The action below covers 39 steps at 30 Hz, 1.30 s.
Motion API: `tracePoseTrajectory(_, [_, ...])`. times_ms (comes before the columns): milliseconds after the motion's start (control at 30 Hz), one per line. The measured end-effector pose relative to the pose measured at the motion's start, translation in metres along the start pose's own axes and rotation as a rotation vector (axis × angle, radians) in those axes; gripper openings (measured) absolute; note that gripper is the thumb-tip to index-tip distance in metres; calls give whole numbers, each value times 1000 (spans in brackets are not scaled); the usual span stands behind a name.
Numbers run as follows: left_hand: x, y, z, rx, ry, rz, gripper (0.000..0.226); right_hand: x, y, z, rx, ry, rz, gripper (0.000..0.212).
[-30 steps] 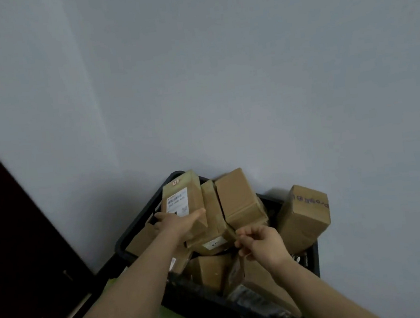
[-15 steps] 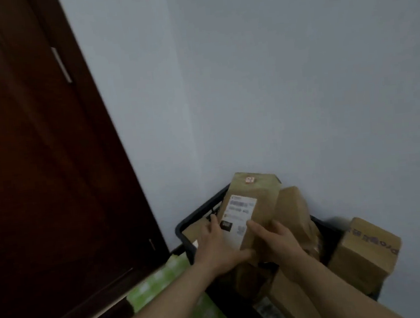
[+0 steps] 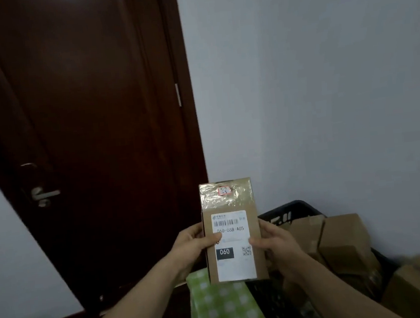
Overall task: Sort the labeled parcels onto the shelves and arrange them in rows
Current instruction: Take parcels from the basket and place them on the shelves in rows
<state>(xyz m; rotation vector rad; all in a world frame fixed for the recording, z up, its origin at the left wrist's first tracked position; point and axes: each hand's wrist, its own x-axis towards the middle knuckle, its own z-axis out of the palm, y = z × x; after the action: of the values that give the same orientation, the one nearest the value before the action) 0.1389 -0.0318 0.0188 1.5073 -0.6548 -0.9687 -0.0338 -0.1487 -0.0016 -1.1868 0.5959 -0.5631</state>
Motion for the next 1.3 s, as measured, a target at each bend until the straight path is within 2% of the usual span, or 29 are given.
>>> tracePoseTrajectory(33, [-7, 2, -7, -25, 10, 7, 32, 1, 0, 8, -10, -12, -5, 44])
tracePoseTrajectory(133, [-25, 6, -29, -45, 37, 27, 34, 5, 4, 32, -13, -49, 3, 78])
tracePoseTrajectory(167, [-30, 7, -35, -40, 42, 33, 34, 4, 5, 39, -11, -54, 7, 82])
tracePoseTrajectory(433, [-58, 11, -77, -54, 99, 80, 34, 7, 5, 81, -74, -157, -37, 64])
tracePoseTrajectory(767, [-82, 12, -121, -72, 174, 106, 38, 14, 13, 128, -113, -204, -47, 75])
tracePoseTrajectory(900, [-105, 18, -150, -127, 241, 118, 36, 17, 13, 163, -101, -266, -36, 92])
tracePoseTrajectory(1067, [-142, 30, -198, -204, 392, 198, 35, 21, 23, 225, -92, -407, -28, 50])
tracePoseTrajectory(1300, [-222, 31, -253, -169, 711, 254, 40, 9, 36, 332, -112, -637, -18, 55])
